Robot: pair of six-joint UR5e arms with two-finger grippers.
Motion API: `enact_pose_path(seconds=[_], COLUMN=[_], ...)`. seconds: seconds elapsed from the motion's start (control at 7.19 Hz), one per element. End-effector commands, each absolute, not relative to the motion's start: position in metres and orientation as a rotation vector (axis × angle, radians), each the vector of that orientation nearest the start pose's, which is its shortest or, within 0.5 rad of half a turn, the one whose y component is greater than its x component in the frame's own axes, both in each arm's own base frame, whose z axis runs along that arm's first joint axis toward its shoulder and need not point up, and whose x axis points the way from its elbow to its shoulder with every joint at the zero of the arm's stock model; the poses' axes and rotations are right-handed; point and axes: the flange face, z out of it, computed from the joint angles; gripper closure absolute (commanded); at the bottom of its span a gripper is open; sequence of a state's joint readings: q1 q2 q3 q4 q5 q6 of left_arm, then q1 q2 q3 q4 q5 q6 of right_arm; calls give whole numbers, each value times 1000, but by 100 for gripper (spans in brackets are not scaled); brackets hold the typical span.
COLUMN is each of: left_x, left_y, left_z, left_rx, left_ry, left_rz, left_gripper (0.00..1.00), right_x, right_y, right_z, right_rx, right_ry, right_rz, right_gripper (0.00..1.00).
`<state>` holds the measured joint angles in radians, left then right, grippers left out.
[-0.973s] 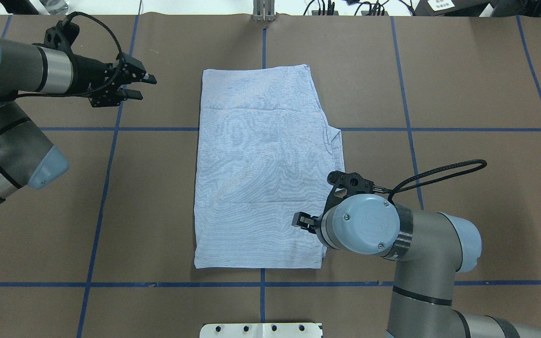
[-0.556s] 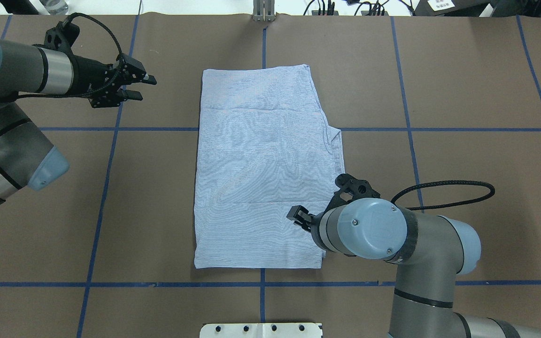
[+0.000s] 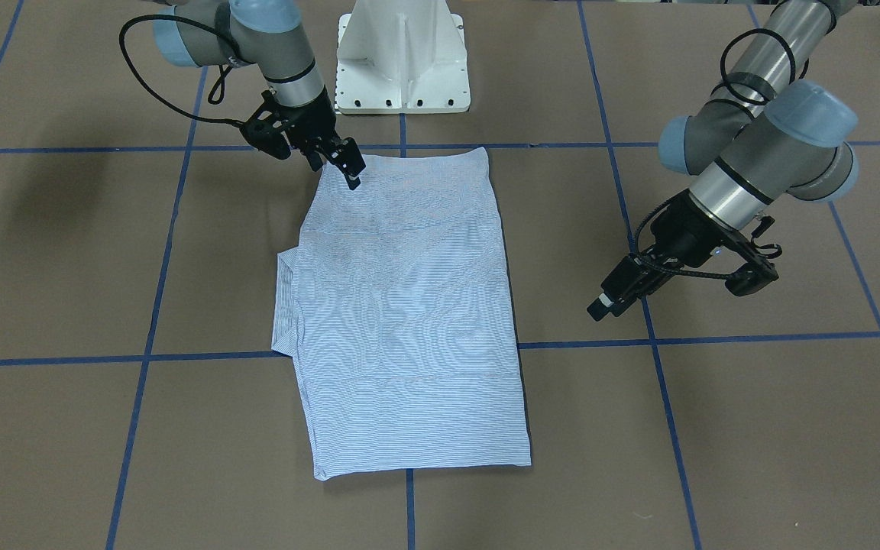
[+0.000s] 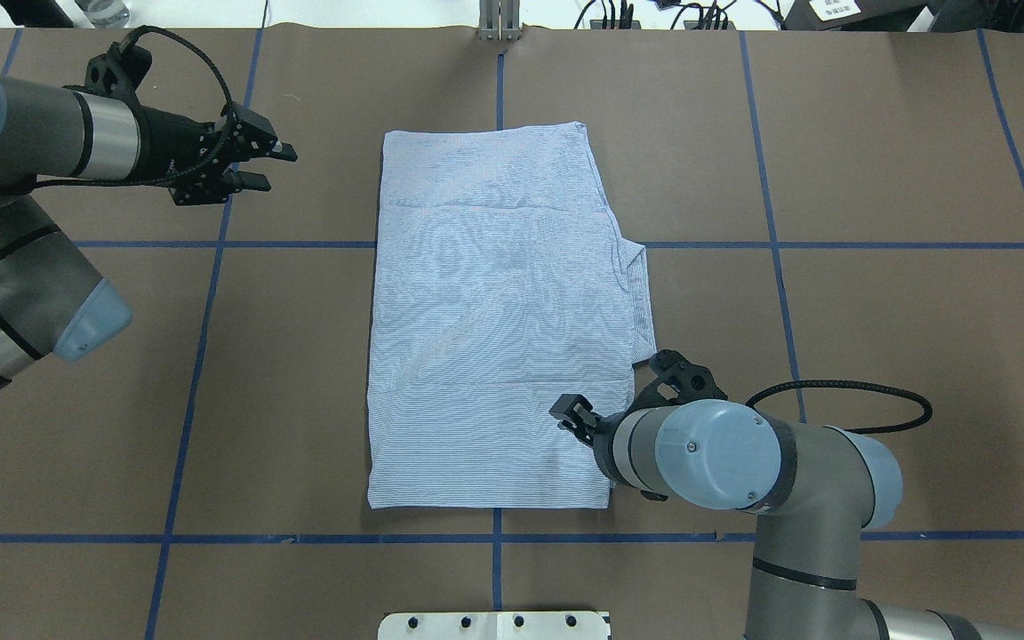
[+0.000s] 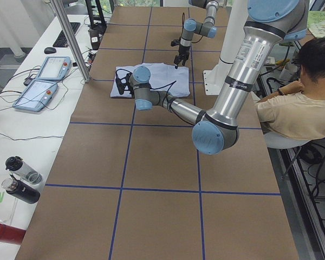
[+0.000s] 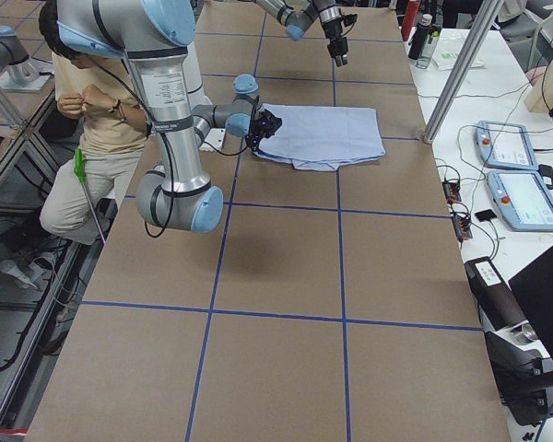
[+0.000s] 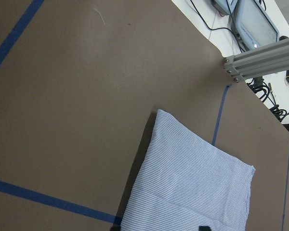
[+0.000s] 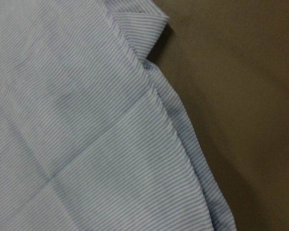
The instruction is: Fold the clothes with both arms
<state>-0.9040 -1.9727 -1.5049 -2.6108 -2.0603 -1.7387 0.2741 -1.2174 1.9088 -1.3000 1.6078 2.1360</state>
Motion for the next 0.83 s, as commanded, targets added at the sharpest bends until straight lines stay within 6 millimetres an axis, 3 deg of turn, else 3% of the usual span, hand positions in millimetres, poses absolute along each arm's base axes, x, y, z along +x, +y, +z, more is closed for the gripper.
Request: enact_pose_path(seconds=[0.0,0.14,0.56,0.7], left_x=[330,331,332,332], left_y=[-557,-557,-557,-557], left_z=[345,344,344,344], left_rx=[100,100,99,100], left_ry=[1417,1418,1417,1418], left_rz=[-554,-554,-555,-554], left_gripper=[38,38,38,38], right_x=[-532,-535,-536,-531], right_y=[-285,-284,-281,-281], right_z=[295,297,303,296], right_rx=[-201,-254,-262,-271], right_ry=[-953,-942,-904,-916], right_rz=[824,907,928,925], right_gripper=[4,14,13,13])
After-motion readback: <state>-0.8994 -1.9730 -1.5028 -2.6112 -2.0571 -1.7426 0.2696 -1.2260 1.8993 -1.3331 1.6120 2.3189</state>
